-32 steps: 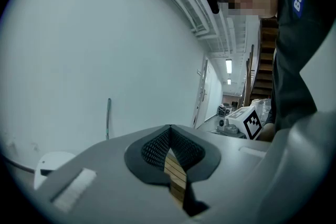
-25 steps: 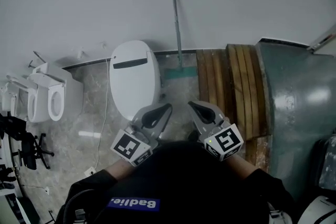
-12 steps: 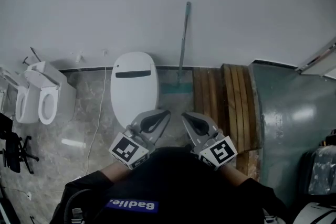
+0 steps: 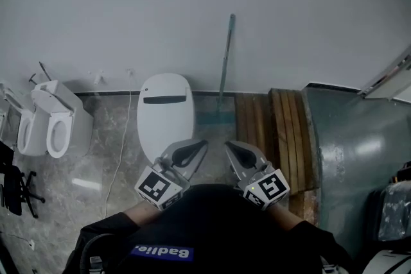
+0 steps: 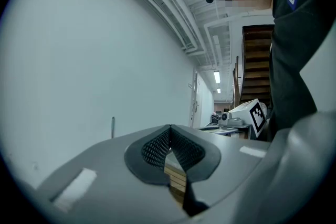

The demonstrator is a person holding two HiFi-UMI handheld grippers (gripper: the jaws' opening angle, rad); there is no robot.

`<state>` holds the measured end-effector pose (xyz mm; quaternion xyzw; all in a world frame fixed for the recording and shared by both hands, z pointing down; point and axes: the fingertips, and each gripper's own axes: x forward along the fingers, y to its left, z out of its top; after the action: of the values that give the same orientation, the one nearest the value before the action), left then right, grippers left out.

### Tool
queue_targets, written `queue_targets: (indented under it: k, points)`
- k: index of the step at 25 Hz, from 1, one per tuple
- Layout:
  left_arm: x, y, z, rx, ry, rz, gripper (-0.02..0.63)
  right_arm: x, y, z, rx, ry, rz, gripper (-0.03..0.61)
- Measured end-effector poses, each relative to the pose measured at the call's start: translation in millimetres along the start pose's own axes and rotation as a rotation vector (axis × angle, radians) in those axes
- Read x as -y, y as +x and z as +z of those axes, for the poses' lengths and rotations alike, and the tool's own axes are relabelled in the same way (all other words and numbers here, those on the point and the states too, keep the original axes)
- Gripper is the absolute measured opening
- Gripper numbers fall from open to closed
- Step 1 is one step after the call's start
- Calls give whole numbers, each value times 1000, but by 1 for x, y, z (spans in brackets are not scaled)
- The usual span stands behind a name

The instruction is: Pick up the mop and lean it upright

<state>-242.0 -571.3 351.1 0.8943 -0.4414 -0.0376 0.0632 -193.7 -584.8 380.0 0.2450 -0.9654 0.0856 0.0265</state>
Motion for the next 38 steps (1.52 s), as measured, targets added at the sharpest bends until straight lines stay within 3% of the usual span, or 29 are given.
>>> queue_targets:
  k: [38]
  points:
    - [24, 17, -11, -54, 8, 15, 18, 20, -23, -25, -34, 35, 8, 3]
